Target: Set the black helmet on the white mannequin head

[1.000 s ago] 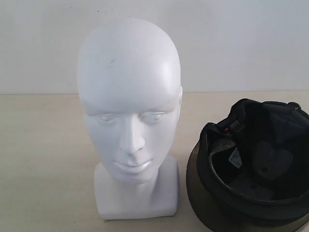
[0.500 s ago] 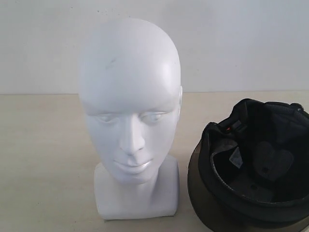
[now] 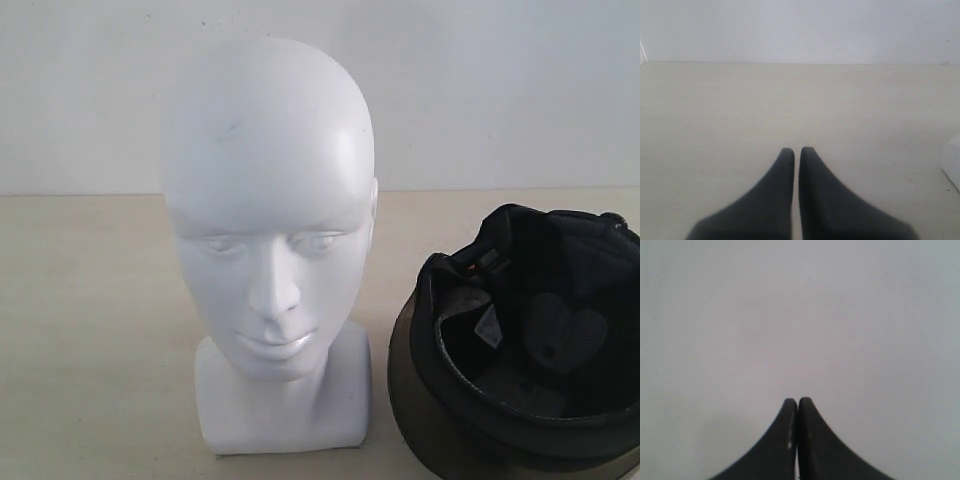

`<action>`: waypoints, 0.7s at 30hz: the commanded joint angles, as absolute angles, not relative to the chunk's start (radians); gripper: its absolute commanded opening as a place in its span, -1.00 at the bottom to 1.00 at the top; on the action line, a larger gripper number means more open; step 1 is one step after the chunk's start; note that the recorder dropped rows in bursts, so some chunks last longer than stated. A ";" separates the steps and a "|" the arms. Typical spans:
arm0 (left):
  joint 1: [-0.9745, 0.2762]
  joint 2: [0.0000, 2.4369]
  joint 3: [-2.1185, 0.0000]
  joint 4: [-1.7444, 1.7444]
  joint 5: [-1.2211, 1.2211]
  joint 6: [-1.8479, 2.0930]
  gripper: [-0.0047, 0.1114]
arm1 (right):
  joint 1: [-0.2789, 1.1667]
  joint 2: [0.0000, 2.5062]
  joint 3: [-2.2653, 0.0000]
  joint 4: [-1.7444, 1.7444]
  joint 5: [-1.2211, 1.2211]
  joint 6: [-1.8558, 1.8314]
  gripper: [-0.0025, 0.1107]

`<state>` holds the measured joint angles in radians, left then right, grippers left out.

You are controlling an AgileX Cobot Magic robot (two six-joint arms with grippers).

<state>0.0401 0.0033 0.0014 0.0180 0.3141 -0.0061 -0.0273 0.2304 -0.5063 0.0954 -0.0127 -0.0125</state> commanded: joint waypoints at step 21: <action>0.037 0.000 0.000 0.015 0.314 -0.012 -0.84 | -0.031 0.844 -0.813 0.559 0.581 -0.222 -0.96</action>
<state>0.0401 0.0033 0.0014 0.0180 0.3141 -0.0061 -0.0273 0.7487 -0.7215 0.4474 0.4930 -0.1105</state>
